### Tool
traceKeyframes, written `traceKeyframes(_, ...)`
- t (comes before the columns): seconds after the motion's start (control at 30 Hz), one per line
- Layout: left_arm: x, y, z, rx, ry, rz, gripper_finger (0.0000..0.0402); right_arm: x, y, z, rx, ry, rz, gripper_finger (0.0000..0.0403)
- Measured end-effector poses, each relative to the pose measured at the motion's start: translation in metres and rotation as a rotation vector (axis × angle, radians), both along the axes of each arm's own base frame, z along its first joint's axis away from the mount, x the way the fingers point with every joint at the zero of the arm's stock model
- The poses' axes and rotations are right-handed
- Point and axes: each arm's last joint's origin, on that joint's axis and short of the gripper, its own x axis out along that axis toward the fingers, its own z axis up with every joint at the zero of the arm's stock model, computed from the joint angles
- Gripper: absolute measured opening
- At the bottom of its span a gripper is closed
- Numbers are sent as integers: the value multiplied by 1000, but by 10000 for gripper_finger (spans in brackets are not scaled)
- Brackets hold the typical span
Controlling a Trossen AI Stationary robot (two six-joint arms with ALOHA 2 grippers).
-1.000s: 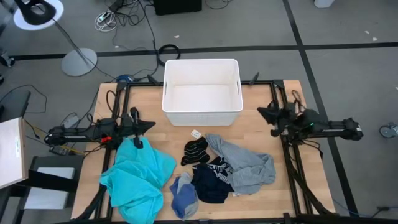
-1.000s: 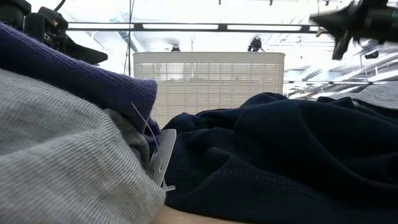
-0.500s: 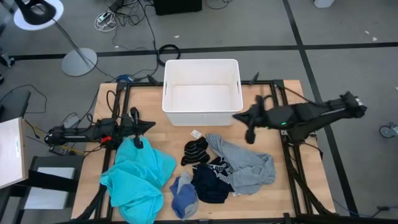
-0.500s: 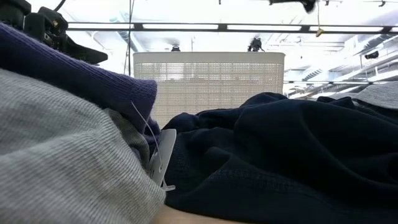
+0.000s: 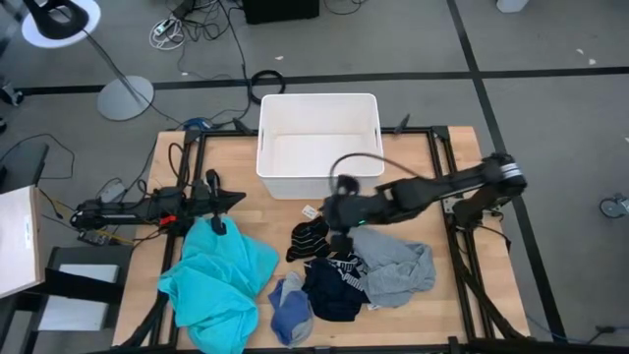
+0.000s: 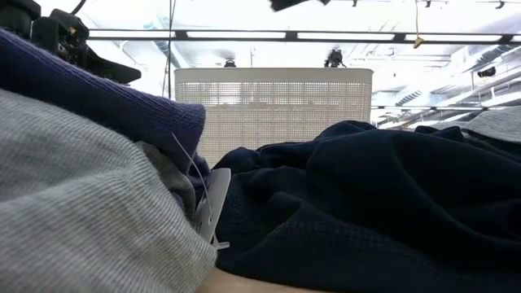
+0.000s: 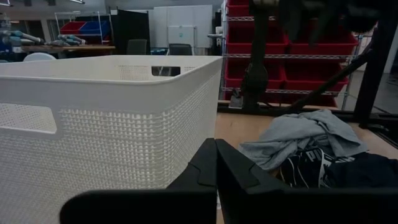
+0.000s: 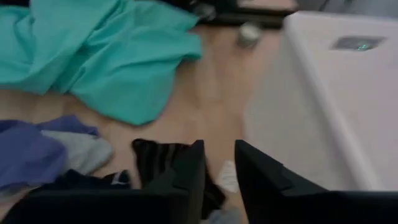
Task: Sort clothes
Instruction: Put the black sock into the laundry bin
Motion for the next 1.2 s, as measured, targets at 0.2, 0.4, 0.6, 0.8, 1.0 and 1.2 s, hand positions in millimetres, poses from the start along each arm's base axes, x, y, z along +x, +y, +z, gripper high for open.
traceKeyframes(0.2, 0, 0, 0, 0, 0, 0, 1, 41, 6, -48, 11, 140, 26, 153)
traceKeyframes(0.4, 0, 0, 0, 0, 0, 0, 1, 62, 3, -95, -9, 255, 5, 172)
traceKeyframes(0.6, 0, 0, 0, 0, 0, 0, 1, 78, 0, -136, -9, 338, 8, 173)
traceKeyframes(0.8, 0, 0, 0, 0, 0, 0, 1, 91, 1, -168, 44, 374, 71, 171)
traceKeyframes(1.0, 0, 0, 0, 0, 0, 0, 1, 98, -3, -197, 40, 414, 65, 167)
traceKeyframes(1.2, 0, 0, 0, 0, 0, 0, 1, 99, -2, -199, 29, 412, 79, 59)
